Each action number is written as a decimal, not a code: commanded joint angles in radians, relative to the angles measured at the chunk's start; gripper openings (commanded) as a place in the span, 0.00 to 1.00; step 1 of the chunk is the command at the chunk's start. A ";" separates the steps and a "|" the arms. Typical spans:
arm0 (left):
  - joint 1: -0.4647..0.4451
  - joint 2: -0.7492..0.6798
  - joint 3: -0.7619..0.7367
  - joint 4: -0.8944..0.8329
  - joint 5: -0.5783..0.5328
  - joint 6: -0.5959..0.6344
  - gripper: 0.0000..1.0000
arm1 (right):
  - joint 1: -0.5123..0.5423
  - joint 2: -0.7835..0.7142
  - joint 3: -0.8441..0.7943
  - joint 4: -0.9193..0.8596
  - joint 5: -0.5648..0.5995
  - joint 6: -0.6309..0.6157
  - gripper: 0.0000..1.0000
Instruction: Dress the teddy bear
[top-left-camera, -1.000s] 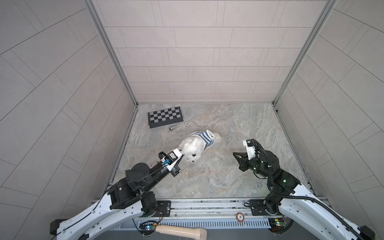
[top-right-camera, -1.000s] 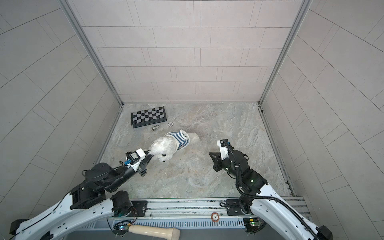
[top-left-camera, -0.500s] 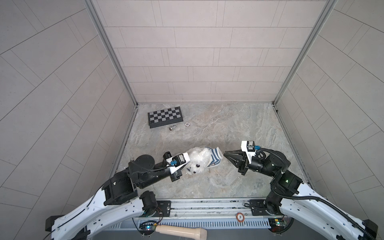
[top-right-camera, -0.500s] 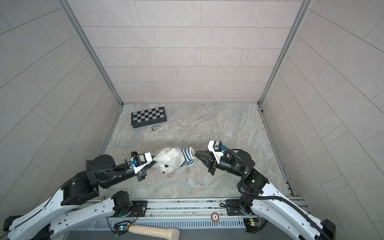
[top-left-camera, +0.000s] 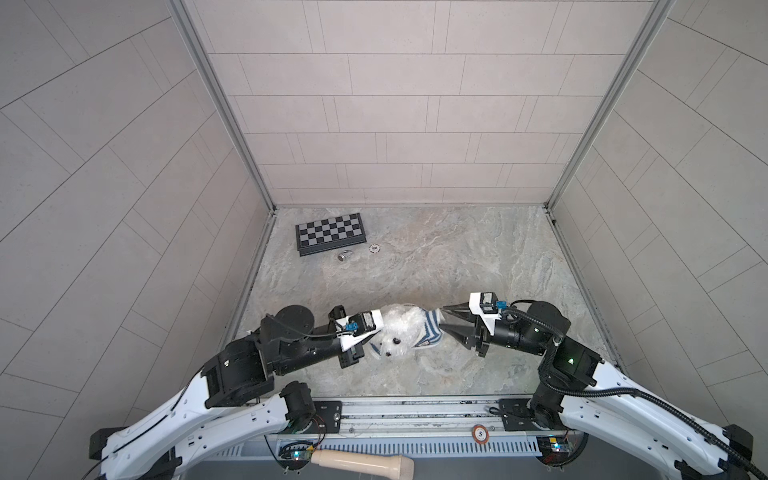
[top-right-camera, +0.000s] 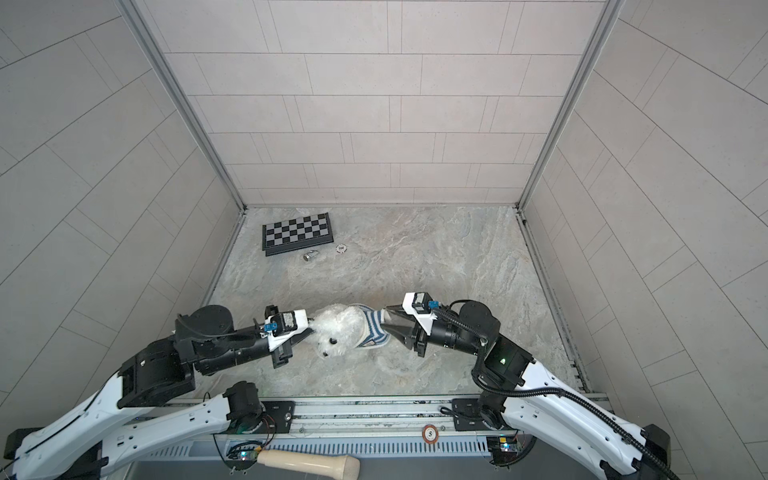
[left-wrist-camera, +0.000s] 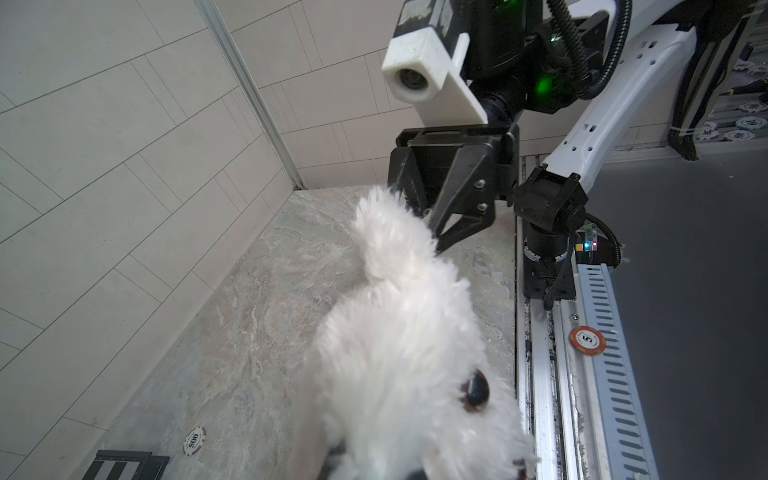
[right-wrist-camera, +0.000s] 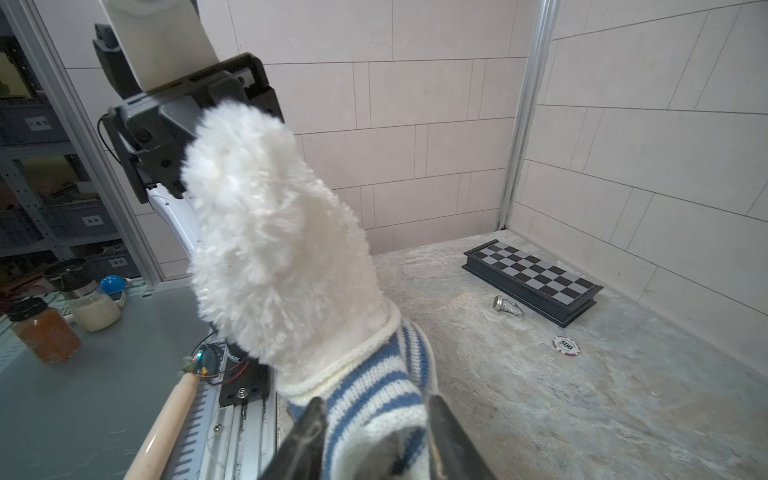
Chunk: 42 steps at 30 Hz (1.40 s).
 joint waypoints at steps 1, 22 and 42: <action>0.002 0.033 0.060 0.022 0.018 -0.053 0.00 | 0.079 -0.031 0.017 -0.065 0.043 -0.101 0.55; 0.003 0.166 0.258 -0.132 0.239 -0.231 0.00 | 0.254 0.203 0.116 0.076 0.079 -0.272 0.79; 0.003 0.221 0.276 -0.066 0.281 -0.273 0.00 | 0.304 0.350 0.123 0.184 0.143 -0.324 0.52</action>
